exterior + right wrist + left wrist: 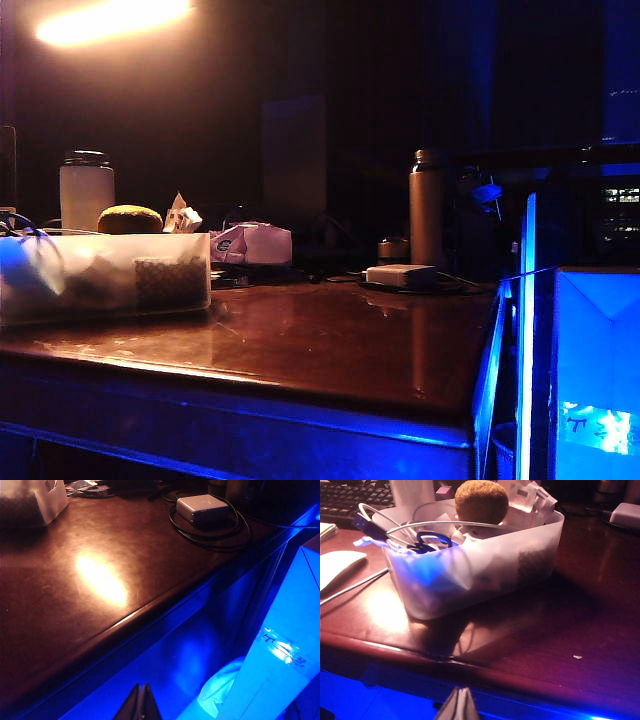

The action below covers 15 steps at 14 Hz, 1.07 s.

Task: Pick up the kiwi and place it into the translucent box.

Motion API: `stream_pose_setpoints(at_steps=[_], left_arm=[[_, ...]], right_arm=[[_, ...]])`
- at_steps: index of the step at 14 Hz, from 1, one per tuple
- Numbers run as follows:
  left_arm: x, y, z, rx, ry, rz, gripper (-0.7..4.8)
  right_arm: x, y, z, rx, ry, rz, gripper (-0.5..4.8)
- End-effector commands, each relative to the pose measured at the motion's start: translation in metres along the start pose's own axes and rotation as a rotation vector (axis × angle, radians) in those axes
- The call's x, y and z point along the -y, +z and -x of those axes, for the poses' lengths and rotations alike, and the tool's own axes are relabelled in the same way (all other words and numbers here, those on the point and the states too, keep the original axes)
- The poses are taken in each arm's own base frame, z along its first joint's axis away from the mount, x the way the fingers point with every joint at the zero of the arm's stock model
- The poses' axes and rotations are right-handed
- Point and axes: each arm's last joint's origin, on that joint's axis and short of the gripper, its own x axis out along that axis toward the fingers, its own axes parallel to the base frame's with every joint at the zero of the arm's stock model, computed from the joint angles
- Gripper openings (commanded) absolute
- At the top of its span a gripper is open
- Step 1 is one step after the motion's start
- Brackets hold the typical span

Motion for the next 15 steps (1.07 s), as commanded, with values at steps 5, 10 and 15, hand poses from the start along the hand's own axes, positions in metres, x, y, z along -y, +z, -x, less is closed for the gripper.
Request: stream_pose_setpoints(at_steps=[5, 10, 15], left_arm=[[-0.001, -0.002, 0.0, -0.012, 0.008, 0.004, -0.04], [-0.001, 0.001, 0.002, 0.036, 0.009, 0.003, -0.04], [-0.001, 0.001, 0.002, 0.036, 0.009, 0.003, -0.04]], right_arm=[[0.016, 0.0, -0.001, -0.007, -0.153, -0.045, -0.01], [0.038, -0.001, 0.002, 0.006, -0.398, -0.103, -0.01], [0.044, -0.001, 0.001, 0.055, -0.453, -0.113, -0.01]])
